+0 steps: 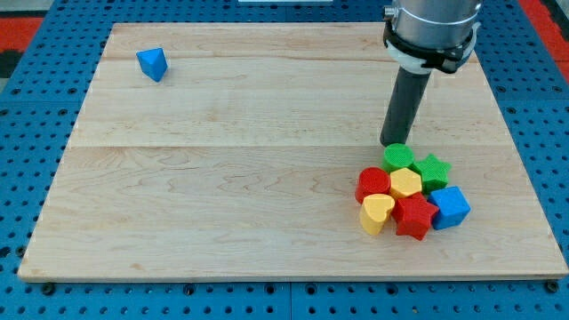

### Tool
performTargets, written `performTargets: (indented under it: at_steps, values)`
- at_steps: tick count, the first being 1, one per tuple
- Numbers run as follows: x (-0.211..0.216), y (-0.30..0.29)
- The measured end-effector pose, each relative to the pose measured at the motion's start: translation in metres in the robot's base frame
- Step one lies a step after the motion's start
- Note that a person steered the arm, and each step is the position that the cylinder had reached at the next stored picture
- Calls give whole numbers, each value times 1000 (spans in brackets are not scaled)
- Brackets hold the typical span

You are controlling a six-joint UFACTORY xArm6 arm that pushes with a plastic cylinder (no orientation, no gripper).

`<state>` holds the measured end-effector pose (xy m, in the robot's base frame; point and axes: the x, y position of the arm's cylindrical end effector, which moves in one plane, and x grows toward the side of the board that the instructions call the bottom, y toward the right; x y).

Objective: Push the blue triangle to the top center

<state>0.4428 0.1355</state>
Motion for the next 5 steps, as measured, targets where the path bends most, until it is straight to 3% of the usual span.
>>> performTargets:
  at_steps: [2, 3, 5]
  values:
    - [-131, -8]
    - [-190, -77]
    - [-185, -212]
